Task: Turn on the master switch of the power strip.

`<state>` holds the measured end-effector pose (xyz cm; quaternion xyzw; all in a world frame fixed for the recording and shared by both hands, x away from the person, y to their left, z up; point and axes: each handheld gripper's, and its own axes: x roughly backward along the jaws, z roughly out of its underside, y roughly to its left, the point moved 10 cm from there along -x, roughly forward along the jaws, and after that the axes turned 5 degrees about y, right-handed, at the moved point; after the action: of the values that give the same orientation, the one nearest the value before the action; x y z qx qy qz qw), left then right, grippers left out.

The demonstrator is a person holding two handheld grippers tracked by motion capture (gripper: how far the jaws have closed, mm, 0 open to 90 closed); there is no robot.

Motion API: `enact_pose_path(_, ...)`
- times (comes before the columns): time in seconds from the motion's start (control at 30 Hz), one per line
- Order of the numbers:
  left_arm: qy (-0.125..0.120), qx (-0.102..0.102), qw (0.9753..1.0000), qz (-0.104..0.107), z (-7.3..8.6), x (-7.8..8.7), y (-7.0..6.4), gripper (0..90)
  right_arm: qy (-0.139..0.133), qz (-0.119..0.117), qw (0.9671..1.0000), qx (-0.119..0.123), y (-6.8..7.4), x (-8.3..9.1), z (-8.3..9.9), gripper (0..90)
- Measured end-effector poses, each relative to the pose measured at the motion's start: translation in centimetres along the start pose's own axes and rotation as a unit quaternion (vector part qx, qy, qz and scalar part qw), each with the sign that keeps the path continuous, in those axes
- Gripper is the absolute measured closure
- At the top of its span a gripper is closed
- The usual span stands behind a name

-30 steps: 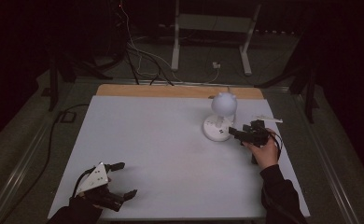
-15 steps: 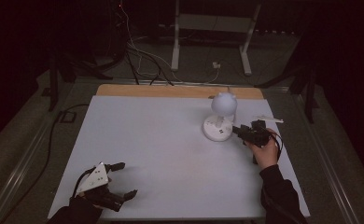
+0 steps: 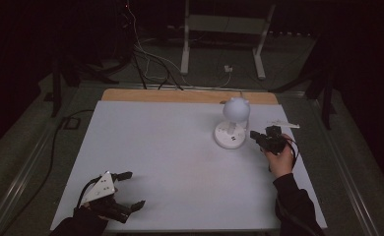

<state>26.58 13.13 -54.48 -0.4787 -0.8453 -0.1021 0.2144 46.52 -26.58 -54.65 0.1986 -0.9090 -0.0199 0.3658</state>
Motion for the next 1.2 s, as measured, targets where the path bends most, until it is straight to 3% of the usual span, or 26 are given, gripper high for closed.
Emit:
enact_pose_path(0.4,-0.002,0.0,1.0,-0.001,0.0,0.1,0.0,0.2,0.005,-0.007,0.9995,0.029,1.2,-0.6,-0.3,90.0)
enact_pose_path(0.83,0.0,-0.001,1.0,0.0,0.0,0.1,0.0,0.2,-0.017,0.028,0.9986,0.041,1.1,-1.3,-1.0,90.0)
enact_pose_path(1.2,0.001,-0.002,1.0,0.001,0.0,0.1,-0.1,0.2,-0.005,0.009,0.9985,0.053,1.8,-2.6,-0.7,90.0)
